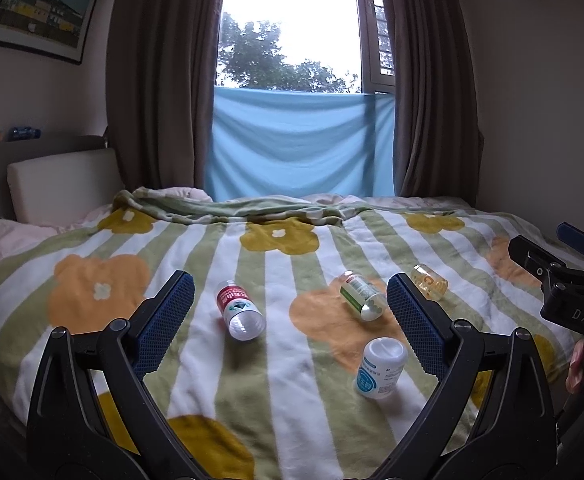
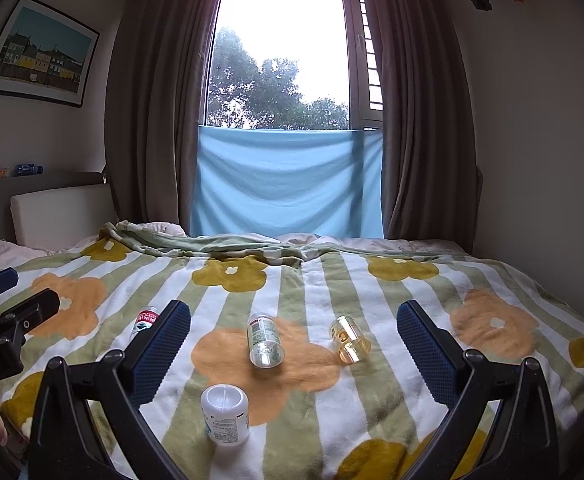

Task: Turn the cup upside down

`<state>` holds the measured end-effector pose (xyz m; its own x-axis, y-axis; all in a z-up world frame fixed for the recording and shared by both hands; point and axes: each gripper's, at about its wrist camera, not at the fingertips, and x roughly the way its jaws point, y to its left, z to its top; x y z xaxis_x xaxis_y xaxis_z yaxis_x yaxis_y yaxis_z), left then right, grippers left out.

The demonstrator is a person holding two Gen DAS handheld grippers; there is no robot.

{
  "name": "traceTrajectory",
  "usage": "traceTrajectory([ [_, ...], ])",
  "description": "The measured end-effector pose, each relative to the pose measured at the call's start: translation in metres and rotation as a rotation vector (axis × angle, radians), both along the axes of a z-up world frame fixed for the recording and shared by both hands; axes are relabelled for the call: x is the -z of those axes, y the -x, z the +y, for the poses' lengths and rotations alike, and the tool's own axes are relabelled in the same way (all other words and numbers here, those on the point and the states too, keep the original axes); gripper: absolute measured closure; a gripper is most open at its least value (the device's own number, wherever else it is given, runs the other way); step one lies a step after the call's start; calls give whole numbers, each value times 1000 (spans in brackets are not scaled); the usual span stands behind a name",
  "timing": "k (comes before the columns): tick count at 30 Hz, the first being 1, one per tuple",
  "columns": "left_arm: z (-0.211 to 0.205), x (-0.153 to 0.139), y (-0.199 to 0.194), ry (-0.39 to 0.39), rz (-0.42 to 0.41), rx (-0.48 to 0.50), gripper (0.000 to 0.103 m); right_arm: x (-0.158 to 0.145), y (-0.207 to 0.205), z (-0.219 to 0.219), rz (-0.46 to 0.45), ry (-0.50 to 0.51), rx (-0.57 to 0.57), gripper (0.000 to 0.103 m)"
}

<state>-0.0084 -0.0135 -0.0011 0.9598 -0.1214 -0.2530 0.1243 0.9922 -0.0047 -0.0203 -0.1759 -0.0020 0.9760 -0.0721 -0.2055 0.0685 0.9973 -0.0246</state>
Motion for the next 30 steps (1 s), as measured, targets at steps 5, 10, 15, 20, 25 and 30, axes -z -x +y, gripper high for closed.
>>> traceTrajectory([
  [5, -1, 0, -1, -2, 1, -1, 6, 1, 1, 1, -2, -2, -1, 0],
  [10, -1, 1, -1, -5, -2, -5, 6, 5, 0, 2, 11, -13, 3, 0],
  [15, 2, 1, 0, 5, -12, -8, 0, 7, 1, 4, 12, -12, 3, 0],
  [20, 2, -2, 4, -3, -36, -7, 0, 7, 1, 3, 11, -13, 4, 0],
  [25, 0, -5, 7, -29, -59, -33, 0, 5, -3, 3, 5, -9, 2, 0],
  [30, -2, -6, 9, -33, -75, -42, 0, 3, -3, 4, 1, -5, 0, 0],
])
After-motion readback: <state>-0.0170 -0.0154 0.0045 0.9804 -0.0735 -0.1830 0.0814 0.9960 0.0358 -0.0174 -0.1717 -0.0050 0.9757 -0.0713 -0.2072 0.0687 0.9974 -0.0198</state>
